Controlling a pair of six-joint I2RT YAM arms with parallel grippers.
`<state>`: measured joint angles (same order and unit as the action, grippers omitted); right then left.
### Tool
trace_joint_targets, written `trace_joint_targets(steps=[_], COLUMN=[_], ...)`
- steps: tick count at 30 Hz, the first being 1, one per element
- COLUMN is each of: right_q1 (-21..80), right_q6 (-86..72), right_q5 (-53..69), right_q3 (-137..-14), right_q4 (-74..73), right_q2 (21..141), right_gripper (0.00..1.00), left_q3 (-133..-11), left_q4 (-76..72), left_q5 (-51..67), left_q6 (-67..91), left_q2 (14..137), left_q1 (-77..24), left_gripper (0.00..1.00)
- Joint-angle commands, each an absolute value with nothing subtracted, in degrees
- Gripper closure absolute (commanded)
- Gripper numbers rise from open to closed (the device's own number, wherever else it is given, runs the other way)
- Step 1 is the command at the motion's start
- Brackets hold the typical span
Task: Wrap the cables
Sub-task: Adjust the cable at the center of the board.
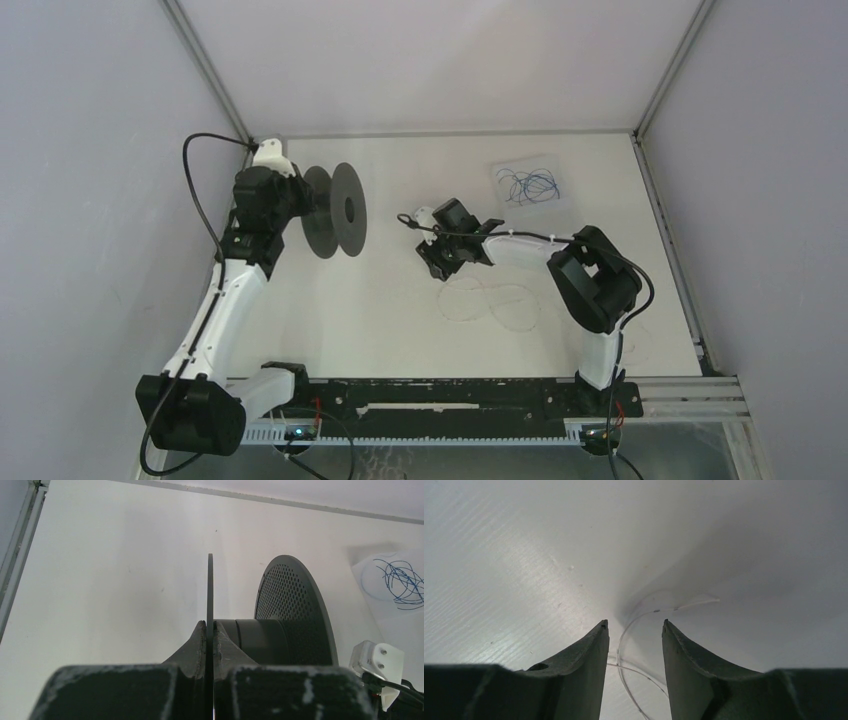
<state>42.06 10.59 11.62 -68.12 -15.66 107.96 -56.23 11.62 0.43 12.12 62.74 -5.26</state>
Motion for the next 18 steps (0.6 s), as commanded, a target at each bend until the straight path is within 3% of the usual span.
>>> trace_joint_targets(steps=[1,5,9,14,18], right_q1=[43.32,43.62,44.15,43.97,40.73], right_q6=[11.45,10.86,10.71,11.02,11.29], right_q5=[10.82,11.67,10.96,9.54,15.76], right_q3=[-69.89,-69.57,-69.13,-68.9,-69.54], right_q4=[-15.85,-15.83,-15.22,-14.09,-13.78], right_q2=[108.97,109.67,110.16,108.24,101.77], right_gripper=[0.5,0.54,0.65,0.99,1.0], left_q3=[-55.78,-55.44,-55.03,-54.13,-53.13], left_q4=[5.63,5.62,5.62,5.49,5.24], left_q5=[1.77,1.82,1.35,-0.3,-2.18], left_q6=[13.95,13.9,13.63,13.18,12.21], left_q2=[61.34,61.23,61.09,61.34,62.09], left_q1=[-5.54,-5.62,-5.78,-7.13,-9.31], left_gripper=[1.0,1.0,1.0,1.0,1.0])
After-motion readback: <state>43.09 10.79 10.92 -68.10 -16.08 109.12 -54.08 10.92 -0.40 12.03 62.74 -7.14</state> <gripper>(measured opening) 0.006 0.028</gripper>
